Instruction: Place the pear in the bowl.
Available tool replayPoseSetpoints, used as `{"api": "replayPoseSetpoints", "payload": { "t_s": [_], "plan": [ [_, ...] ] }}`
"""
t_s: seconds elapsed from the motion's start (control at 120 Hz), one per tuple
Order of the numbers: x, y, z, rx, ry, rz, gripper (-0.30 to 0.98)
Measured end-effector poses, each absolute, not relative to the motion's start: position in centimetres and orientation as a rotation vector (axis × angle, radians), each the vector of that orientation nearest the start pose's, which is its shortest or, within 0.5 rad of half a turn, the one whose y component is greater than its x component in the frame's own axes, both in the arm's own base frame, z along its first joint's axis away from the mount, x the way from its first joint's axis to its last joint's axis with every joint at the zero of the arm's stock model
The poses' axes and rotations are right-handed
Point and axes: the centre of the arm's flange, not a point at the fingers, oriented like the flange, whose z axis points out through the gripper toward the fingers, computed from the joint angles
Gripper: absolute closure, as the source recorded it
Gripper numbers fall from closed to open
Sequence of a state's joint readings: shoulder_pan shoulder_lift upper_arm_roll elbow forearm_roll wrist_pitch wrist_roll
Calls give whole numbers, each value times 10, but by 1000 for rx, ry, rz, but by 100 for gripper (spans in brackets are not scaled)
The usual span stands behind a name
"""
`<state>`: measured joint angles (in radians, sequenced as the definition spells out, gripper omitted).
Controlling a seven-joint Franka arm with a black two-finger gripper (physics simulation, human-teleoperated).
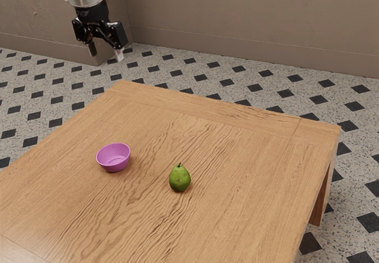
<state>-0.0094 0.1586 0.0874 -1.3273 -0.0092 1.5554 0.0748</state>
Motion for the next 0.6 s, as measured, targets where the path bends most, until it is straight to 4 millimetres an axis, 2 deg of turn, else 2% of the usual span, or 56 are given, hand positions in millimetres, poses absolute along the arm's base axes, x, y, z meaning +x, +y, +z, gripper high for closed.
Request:
{"api": "replayPoseSetpoints", "payload": {
  "t_s": [0.292,0.325,0.375,0.408,0.467,0.525,0.6],
  "plan": [
    [600,52,646,-3151,-17,-112,0],
    [601,46,646,-3153,3,-112,0],
    [603,24,644,-3155,67,-115,0],
    [608,7,635,-3155,113,-99,0],
    [623,-12,604,-3156,163,-37,0],
    [635,-24,565,-3156,187,40,0],
    [638,-35,524,-3154,204,108,0]
  ]
}}
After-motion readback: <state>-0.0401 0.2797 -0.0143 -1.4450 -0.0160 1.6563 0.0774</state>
